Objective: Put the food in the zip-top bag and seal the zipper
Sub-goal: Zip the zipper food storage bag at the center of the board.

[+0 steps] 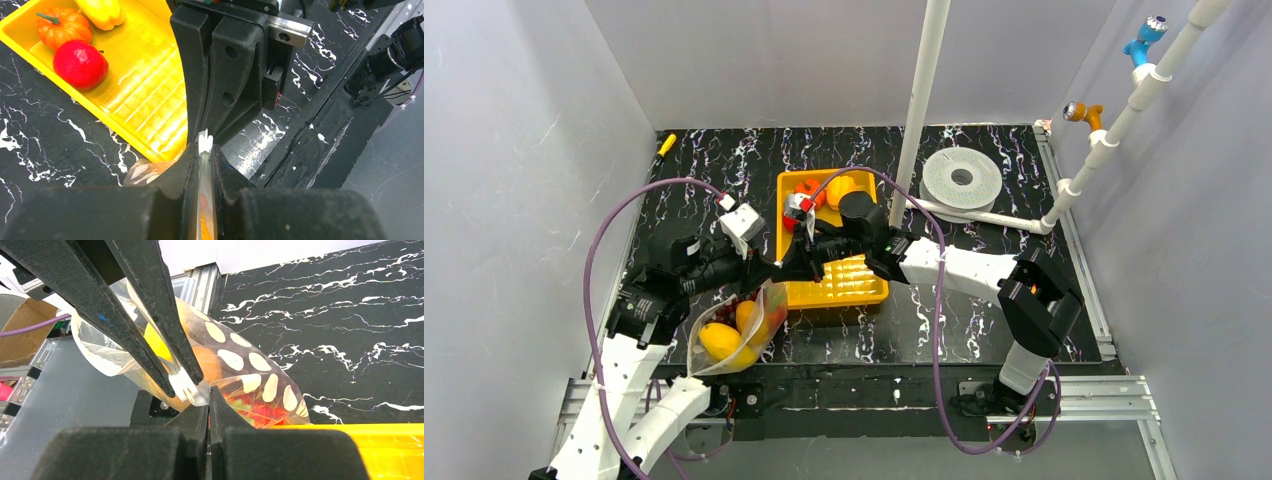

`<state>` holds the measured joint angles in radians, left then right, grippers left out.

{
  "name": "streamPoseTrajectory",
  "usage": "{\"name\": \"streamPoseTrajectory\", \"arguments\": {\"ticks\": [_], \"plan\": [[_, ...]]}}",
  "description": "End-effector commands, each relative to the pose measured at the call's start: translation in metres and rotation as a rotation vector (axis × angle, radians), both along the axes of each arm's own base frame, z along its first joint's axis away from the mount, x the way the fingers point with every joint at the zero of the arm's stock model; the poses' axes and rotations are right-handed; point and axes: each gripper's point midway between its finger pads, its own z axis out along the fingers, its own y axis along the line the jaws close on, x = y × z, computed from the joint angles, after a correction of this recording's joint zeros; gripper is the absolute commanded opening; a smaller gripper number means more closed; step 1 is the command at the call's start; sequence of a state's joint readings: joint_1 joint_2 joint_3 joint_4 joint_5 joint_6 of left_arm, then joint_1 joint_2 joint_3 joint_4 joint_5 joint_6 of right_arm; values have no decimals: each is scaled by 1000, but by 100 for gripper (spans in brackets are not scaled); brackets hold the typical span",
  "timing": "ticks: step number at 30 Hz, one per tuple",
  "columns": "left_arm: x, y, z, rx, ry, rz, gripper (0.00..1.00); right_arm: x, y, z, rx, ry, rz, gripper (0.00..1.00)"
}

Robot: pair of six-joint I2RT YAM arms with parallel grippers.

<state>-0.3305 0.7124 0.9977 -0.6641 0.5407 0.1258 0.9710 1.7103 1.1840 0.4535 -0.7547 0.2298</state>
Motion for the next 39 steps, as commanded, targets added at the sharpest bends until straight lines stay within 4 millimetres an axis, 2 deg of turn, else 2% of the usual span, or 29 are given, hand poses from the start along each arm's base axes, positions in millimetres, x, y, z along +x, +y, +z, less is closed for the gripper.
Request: {"name": "streamPoseTrajectory", "arguments": {"ticks": [1, 8, 10, 13, 16, 20, 21, 26, 31, 39], "plan": [[-5, -1, 3, 1, -16, -27, 0, -1, 3, 45, 98, -69, 11, 2], [-7, 3, 2, 14, -30, -20, 0, -11, 2, 51, 127, -103, 61, 30], [-7, 3, 3, 13, -31, -19, 0, -13, 2, 52, 133, -107, 70, 34], [-7, 3, 2, 12, -29, -12, 0, -16, 3, 52, 136, -109, 79, 35], [-6, 3, 2, 10, -30, -8, 0, -18, 4, 52, 136, -106, 89, 32], [-4, 5, 2, 12, -31, 6, 0, -17, 5, 51, 131, -94, 86, 4], [-3, 6, 1, 16, -30, 15, 0, -17, 5, 51, 131, -90, 84, 1], [2, 19, -6, 54, -19, 104, 0, -2, 2, 48, 162, -48, -20, 1], [-5, 22, -10, 45, -5, 124, 0, 17, -1, 45, 138, 2, -117, 1], [-16, 30, -9, 36, 5, 165, 0, 26, -4, 44, 164, 45, -186, 1]]}}
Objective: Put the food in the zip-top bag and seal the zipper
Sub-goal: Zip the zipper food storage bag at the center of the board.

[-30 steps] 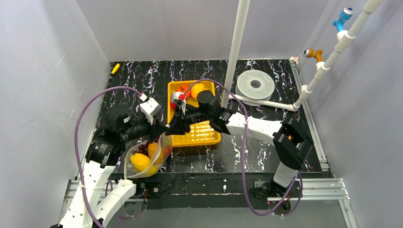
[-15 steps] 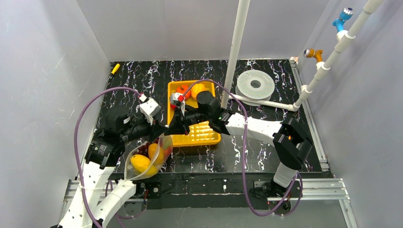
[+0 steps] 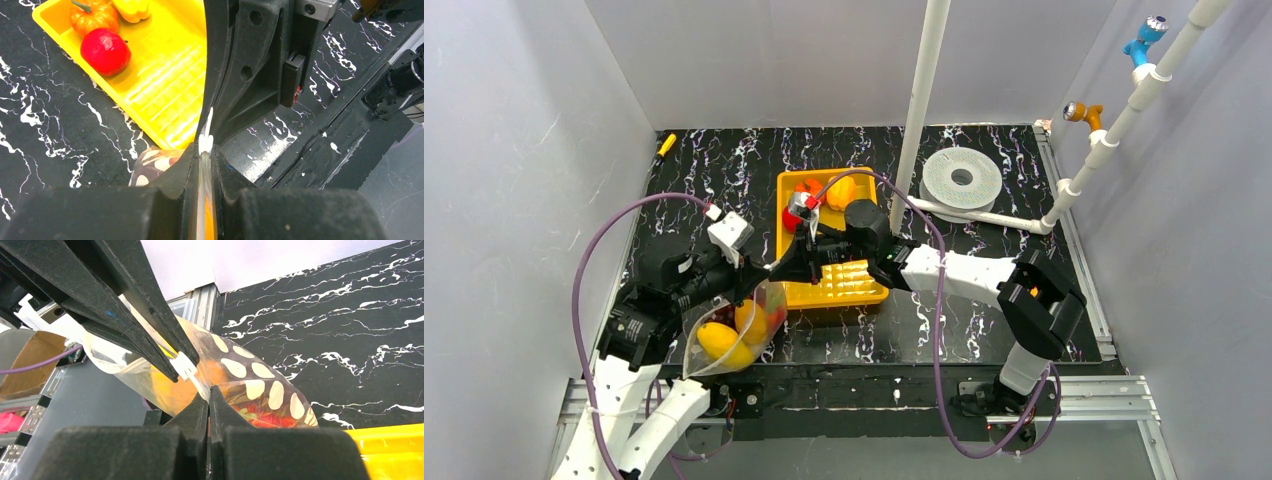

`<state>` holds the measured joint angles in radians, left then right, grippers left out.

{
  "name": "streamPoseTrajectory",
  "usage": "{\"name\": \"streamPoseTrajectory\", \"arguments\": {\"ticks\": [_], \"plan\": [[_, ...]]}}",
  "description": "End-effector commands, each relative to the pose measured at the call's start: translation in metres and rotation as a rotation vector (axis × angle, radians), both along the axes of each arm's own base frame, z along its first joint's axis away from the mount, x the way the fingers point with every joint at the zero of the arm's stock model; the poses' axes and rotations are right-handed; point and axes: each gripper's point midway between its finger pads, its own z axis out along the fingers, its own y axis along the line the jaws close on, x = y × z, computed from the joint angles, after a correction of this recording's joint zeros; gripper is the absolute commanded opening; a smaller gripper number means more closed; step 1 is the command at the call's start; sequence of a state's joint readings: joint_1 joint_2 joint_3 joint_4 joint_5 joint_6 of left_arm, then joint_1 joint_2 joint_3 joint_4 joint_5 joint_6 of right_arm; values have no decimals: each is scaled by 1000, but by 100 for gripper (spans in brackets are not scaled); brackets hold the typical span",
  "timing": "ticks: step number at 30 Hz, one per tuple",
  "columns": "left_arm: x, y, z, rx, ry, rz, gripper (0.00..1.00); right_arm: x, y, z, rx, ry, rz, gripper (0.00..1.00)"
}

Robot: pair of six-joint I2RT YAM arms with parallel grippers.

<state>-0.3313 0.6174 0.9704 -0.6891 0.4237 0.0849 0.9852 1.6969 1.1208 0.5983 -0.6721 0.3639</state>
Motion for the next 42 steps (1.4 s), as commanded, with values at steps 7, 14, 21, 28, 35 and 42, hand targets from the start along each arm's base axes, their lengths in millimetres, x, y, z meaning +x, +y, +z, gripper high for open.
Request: {"name": "streamPoseTrajectory", "arguments": {"ticks": [7, 14, 21, 28, 35, 42], "plan": [[-24, 20, -6, 33, 46, 75, 0, 37, -9, 29, 83, -16, -176, 1], [-39, 29, -1, 25, 45, 110, 0, 53, -13, 18, 23, -45, -267, 1], [-54, 49, 2, 67, 12, 173, 0, 65, -16, 11, -17, -72, -333, 1], [-66, 64, 1, 103, 5, 218, 0, 88, -17, 12, -55, -89, -444, 1], [-78, 77, 7, 133, -14, 253, 0, 116, -14, 17, -83, -124, -560, 1], [-90, 94, 13, 164, -46, 307, 0, 136, -12, 19, -107, -175, -629, 1]]}}
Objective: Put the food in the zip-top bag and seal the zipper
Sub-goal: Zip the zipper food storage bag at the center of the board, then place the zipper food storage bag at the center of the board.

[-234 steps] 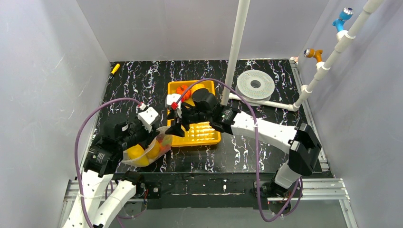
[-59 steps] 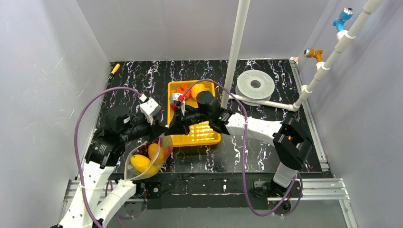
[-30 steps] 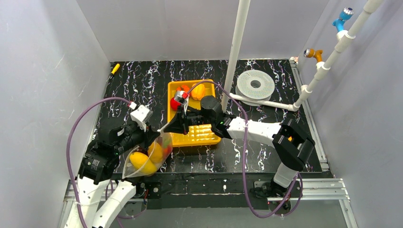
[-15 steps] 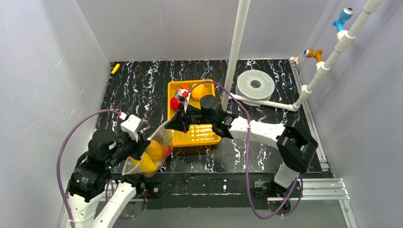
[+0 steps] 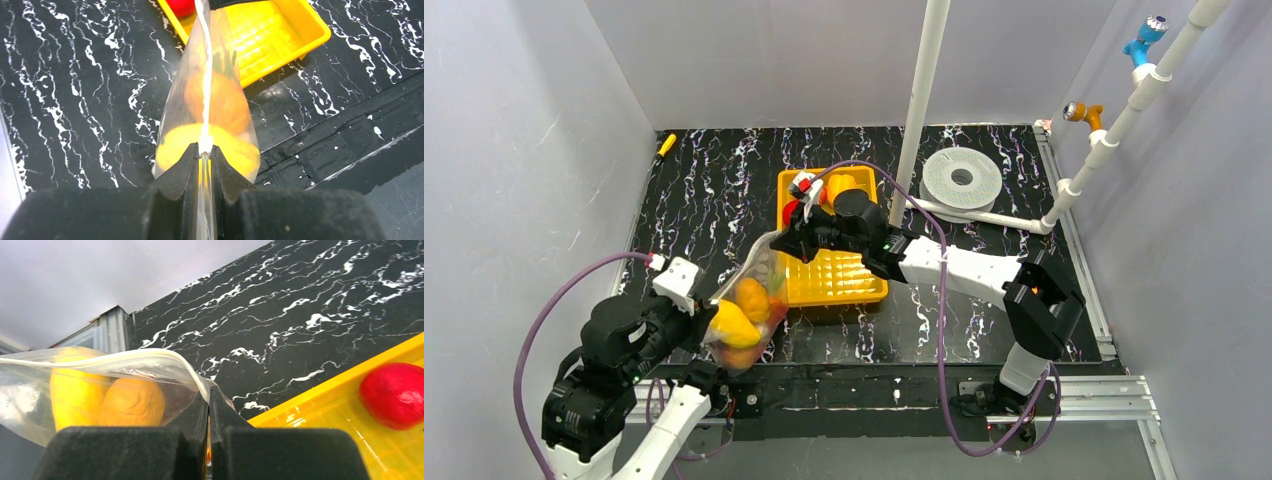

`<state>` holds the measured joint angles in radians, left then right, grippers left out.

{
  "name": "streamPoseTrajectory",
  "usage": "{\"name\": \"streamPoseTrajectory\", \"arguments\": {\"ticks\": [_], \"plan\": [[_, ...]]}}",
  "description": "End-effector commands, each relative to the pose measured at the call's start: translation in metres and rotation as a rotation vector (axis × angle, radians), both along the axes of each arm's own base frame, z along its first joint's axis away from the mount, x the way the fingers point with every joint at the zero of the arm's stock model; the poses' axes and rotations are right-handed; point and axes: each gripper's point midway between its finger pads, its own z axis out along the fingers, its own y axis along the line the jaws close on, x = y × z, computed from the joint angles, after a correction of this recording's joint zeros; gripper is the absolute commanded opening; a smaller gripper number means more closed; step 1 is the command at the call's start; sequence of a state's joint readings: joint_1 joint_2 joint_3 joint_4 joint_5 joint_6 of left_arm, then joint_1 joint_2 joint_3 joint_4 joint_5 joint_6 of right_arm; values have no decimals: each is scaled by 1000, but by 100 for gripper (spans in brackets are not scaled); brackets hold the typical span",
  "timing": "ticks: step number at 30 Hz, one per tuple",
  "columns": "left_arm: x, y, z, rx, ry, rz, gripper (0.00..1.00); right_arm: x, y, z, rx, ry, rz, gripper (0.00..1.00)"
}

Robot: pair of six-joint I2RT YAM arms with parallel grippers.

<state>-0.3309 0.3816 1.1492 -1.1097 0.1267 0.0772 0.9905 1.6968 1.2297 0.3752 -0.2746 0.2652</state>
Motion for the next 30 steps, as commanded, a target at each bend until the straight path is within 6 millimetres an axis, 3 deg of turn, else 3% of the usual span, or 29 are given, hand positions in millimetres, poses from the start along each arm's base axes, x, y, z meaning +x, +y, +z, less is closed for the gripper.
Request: {"name": "streamPoseTrajectory", "arguments": {"ticks": [1, 20, 25, 27, 30], "plan": [[-19, 18, 4, 42, -13, 45, 0, 66, -15, 21, -4, -122, -246, 1], [-49, 49, 10, 138, -44, 101, 0, 80, -5, 20, -13, -126, -266, 1], [-45, 51, 11, 147, -54, 111, 1, 77, -2, 23, -7, -128, -248, 1], [-41, 46, 11, 134, -47, 99, 17, 76, 0, 25, -6, -129, -242, 1], [-36, 42, 13, 120, -54, 92, 54, 73, 5, 27, -14, -134, -235, 1]]}}
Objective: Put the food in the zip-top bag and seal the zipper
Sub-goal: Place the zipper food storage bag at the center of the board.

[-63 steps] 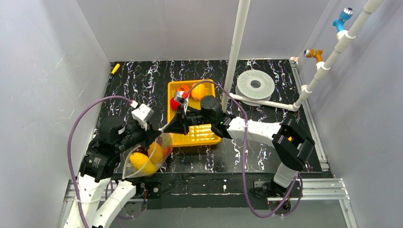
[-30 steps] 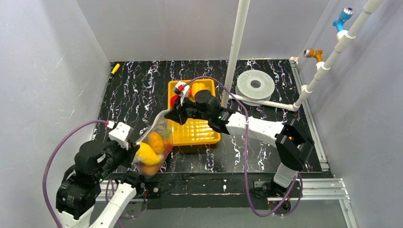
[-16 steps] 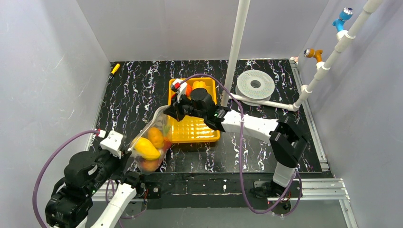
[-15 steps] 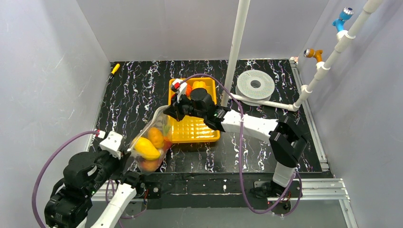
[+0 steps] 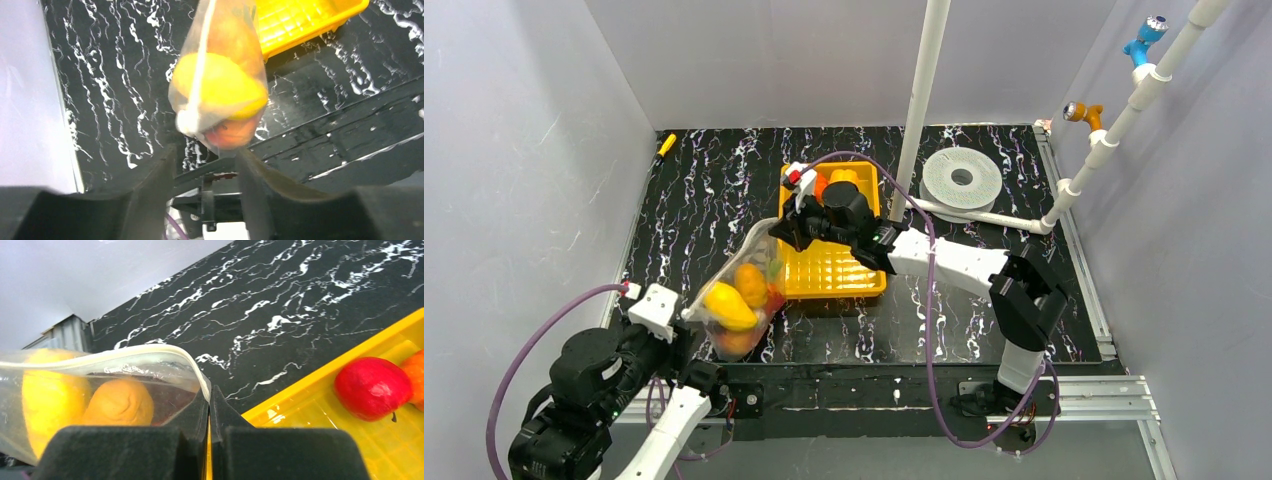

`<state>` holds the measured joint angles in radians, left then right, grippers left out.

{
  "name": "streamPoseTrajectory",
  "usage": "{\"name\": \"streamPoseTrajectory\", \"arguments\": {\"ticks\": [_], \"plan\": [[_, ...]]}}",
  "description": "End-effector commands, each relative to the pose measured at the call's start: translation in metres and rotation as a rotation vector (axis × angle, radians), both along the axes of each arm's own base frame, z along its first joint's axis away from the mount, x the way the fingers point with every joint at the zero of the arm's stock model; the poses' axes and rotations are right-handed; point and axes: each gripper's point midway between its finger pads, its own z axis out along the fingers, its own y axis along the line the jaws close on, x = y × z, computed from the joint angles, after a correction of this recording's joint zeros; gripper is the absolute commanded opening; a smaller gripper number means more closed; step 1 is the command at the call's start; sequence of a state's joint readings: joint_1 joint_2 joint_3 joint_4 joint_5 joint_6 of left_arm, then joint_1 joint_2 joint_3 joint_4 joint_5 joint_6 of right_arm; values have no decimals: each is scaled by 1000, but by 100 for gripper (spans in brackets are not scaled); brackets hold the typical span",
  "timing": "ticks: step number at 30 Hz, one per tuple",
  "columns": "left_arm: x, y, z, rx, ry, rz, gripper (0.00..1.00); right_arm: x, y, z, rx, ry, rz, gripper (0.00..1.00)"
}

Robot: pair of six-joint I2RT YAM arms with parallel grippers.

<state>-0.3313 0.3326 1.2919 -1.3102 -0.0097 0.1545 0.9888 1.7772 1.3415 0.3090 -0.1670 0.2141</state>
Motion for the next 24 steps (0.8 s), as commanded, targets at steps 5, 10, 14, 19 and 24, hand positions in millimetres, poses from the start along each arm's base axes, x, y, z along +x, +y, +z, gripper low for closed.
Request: {"name": "streamPoseTrajectory", "arguments": {"ticks": [5, 10, 14, 19, 24], "plan": [[16, 10, 37, -19, -132, 86, 82, 42, 5, 24, -6, -76, -158, 1], [31, 14, 79, -109, -213, 183, 84, 52, 10, 13, -55, -21, -230, 1], [42, 5, 89, -165, -223, 180, 84, 61, 18, -1, -125, 17, -276, 1], [49, -5, 83, -209, -198, 168, 84, 59, 29, -19, -202, 65, -243, 1], [48, -13, 77, -236, -171, 142, 84, 55, 38, -30, -246, 88, -217, 11]]}}
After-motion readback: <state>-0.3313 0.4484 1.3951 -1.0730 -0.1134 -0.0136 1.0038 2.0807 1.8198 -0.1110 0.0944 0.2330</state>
